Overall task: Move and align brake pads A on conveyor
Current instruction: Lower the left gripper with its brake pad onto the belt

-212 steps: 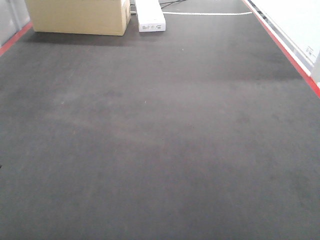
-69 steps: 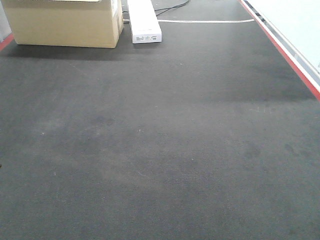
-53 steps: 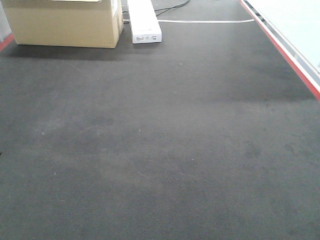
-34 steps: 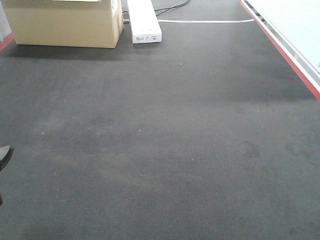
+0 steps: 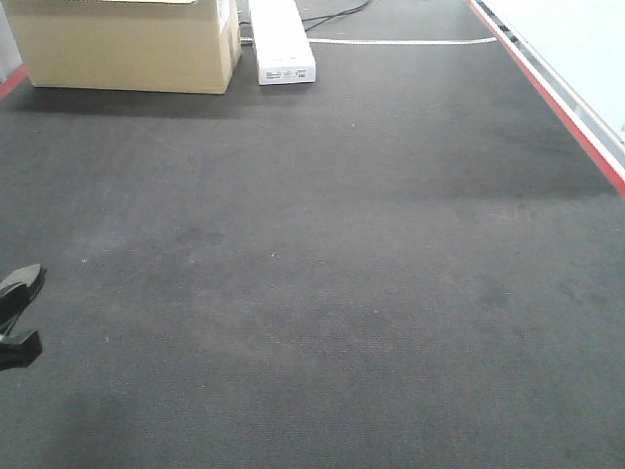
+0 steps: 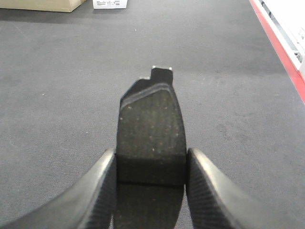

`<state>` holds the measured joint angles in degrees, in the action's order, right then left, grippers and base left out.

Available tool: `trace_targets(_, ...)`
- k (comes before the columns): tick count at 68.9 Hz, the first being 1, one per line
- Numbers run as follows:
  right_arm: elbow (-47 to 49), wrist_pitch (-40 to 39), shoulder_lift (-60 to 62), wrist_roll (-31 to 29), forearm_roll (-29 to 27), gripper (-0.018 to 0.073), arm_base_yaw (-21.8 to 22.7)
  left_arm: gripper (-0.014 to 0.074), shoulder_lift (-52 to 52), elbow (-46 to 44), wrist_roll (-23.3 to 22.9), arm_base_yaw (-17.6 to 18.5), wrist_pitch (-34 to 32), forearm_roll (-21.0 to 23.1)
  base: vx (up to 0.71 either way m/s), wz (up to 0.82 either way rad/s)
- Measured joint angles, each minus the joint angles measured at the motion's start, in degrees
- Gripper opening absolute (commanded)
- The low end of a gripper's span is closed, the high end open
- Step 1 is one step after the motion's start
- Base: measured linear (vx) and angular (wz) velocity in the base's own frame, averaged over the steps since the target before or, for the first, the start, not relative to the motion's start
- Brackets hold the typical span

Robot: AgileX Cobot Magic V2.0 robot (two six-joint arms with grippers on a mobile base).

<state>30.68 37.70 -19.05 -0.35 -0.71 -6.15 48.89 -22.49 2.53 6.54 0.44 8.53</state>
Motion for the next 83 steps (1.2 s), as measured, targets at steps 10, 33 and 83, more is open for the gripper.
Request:
trace_targets(10, 0.0, 0.0, 0.0, 0.0, 0.0, -0.0007, 0.0, 0.0004, 4.1, -0.3, 0.0, 0.0, -2.5, 0.1, 0.0, 0.0)
trace_targets(33, 0.0, 0.0, 0.0, 0.0, 0.0, -0.0007, 0.0, 0.0004, 13.6, -3.9, 0.0, 0.0, -4.6, 0.2, 0.0, 0.0)
trace_targets(83, 0.0, 0.0, 0.0, 0.0, 0.0, -0.0007, 0.0, 0.0004, 35.9, -4.1, 0.0, 0.0, -18.5, 0.2, 0.0, 0.0)
